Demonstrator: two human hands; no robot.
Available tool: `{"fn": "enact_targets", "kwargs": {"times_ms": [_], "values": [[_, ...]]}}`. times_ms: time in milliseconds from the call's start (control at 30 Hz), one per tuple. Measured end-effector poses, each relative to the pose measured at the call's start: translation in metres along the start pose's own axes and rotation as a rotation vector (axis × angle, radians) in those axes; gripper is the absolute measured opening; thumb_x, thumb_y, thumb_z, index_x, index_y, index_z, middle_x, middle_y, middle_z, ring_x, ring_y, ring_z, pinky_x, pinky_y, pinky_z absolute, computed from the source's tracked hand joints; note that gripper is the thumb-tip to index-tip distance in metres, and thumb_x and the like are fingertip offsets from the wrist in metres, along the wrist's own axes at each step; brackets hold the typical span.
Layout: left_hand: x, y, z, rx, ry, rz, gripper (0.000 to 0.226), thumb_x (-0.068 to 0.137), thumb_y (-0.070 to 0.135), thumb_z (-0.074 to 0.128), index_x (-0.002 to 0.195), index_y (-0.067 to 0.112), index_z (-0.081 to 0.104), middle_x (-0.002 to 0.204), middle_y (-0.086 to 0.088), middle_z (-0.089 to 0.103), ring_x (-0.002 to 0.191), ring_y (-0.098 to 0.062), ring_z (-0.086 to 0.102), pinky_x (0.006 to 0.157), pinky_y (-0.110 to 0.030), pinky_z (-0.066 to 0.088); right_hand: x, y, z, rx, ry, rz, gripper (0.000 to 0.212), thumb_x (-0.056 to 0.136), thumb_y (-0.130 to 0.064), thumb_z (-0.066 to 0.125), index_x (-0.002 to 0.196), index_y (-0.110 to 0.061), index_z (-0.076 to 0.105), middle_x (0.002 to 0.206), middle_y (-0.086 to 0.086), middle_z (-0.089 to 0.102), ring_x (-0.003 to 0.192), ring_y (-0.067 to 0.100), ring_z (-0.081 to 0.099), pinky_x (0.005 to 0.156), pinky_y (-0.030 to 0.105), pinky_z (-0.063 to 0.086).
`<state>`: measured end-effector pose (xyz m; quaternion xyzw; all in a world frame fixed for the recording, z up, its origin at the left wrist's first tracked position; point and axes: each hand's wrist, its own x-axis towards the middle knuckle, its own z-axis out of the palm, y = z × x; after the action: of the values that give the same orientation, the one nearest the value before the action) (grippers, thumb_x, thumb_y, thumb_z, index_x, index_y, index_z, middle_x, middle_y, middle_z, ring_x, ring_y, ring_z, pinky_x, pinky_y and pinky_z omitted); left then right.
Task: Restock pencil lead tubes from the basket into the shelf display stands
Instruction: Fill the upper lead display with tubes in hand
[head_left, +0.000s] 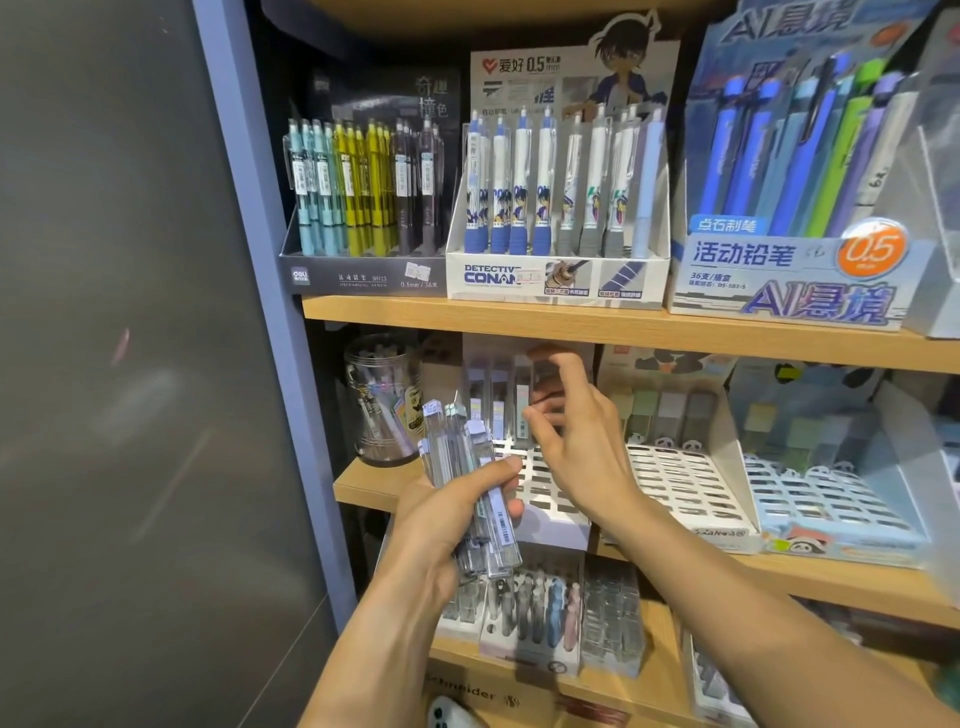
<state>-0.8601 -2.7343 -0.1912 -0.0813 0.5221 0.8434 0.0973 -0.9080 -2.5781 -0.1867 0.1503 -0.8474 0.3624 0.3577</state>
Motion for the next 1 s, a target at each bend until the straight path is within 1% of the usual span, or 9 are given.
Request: {"fn": "enact_targets", "kwargs": {"times_ms": [200, 367, 500, 600, 633, 700, 767, 900, 1000], "values": [[0.0011, -0.0006, 0.0005, -0.010, 0.004, 0.001, 0.055, 0.069, 0.009, 0.093, 0.118, 0.002, 0.069, 0.095, -0.021, 0.079, 0.062, -0.025, 0.072, 0.083, -0.044, 0.060, 0.0008, 0.0018, 0.0018, -0.010, -0.013, 0.003, 0.051, 0.097, -0.012, 0.066, 0.135, -0.029, 0.036, 0.095, -0.001, 0.062, 0.087, 0.017, 0.065, 0.079, 0.046, 0.060], [-0.0001, -0.0003, 0.0006, -0.011, 0.012, -0.001, 0.051, 0.070, 0.008, 0.093, 0.115, 0.002, 0.070, 0.094, -0.022, 0.079, 0.061, -0.025, 0.070, 0.083, -0.045, 0.061, 0.0023, 0.0009, 0.0012, -0.027, -0.032, -0.012, 0.050, 0.097, -0.010, 0.064, 0.134, -0.028, 0.036, 0.096, -0.001, 0.062, 0.087, 0.016, 0.064, 0.079, 0.045, 0.059], [-0.0014, 0.0003, 0.0006, -0.006, 0.015, -0.006, 0.048, 0.070, 0.008, 0.093, 0.112, 0.000, 0.071, 0.094, -0.022, 0.079, 0.060, -0.026, 0.070, 0.085, -0.047, 0.060, 0.0020, 0.0025, -0.0008, -0.051, -0.035, -0.017, 0.045, 0.097, -0.011, 0.064, 0.126, -0.029, 0.035, 0.092, 0.001, 0.062, 0.086, 0.021, 0.065, 0.076, 0.048, 0.060], [-0.0026, 0.0010, 0.0006, 0.000, 0.014, -0.009, 0.049, 0.070, 0.008, 0.093, 0.112, 0.000, 0.071, 0.094, -0.022, 0.079, 0.060, -0.025, 0.069, 0.083, -0.044, 0.060, 0.0056, 0.0070, -0.0036, -0.095, -0.066, -0.005, 0.036, 0.097, -0.011, 0.065, 0.118, -0.022, 0.037, 0.087, 0.001, 0.061, 0.084, 0.022, 0.065, 0.073, 0.050, 0.059], [-0.0031, 0.0010, 0.0006, 0.007, 0.013, -0.010, 0.048, 0.070, 0.008, 0.093, 0.112, 0.001, 0.071, 0.094, -0.021, 0.079, 0.060, -0.025, 0.069, 0.082, -0.044, 0.060, 0.0066, 0.0072, -0.0039, -0.110, -0.097, -0.006, 0.037, 0.097, -0.011, 0.065, 0.120, -0.021, 0.038, 0.087, 0.001, 0.061, 0.083, 0.022, 0.065, 0.074, 0.049, 0.059], [-0.0046, 0.0013, 0.0007, 0.029, 0.017, -0.007, 0.045, 0.071, 0.009, 0.092, 0.111, 0.003, 0.072, 0.093, -0.019, 0.079, 0.062, -0.025, 0.071, 0.082, -0.044, 0.062, 0.0068, 0.0067, -0.0034, -0.143, -0.153, -0.022, 0.047, 0.095, -0.009, 0.067, 0.130, -0.022, 0.038, 0.092, 0.001, 0.063, 0.083, 0.021, 0.065, 0.075, 0.047, 0.059], [-0.0057, 0.0018, 0.0010, 0.034, 0.019, -0.007, 0.045, 0.072, 0.009, 0.092, 0.111, 0.003, 0.072, 0.093, -0.019, 0.080, 0.064, -0.025, 0.072, 0.083, -0.045, 0.063, 0.0059, 0.0060, -0.0027, -0.182, -0.163, -0.031, 0.051, 0.094, -0.008, 0.068, 0.134, -0.022, 0.038, 0.098, 0.002, 0.066, 0.083, 0.021, 0.066, 0.076, 0.047, 0.059], [-0.0057, 0.0021, 0.0014, 0.032, 0.021, -0.002, 0.045, 0.072, 0.008, 0.092, 0.112, 0.003, 0.072, 0.094, -0.020, 0.079, 0.063, -0.026, 0.071, 0.079, -0.043, 0.063, 0.0065, 0.0055, -0.0019, -0.245, -0.130, -0.023, 0.047, 0.093, -0.009, 0.069, 0.131, -0.019, 0.044, 0.094, 0.004, 0.066, 0.082, 0.025, 0.065, 0.074, 0.046, 0.057], [-0.0056, 0.0012, 0.0013, 0.028, 0.024, 0.000, 0.043, 0.072, 0.008, 0.092, 0.111, 0.002, 0.073, 0.094, -0.020, 0.079, 0.062, -0.025, 0.070, 0.083, -0.045, 0.062, 0.0081, 0.0032, -0.0017, -0.282, -0.102, -0.002, 0.042, 0.095, -0.015, 0.066, 0.131, -0.022, 0.046, 0.090, 0.005, 0.060, 0.085, 0.026, 0.059, 0.072, 0.040, 0.052]]}}
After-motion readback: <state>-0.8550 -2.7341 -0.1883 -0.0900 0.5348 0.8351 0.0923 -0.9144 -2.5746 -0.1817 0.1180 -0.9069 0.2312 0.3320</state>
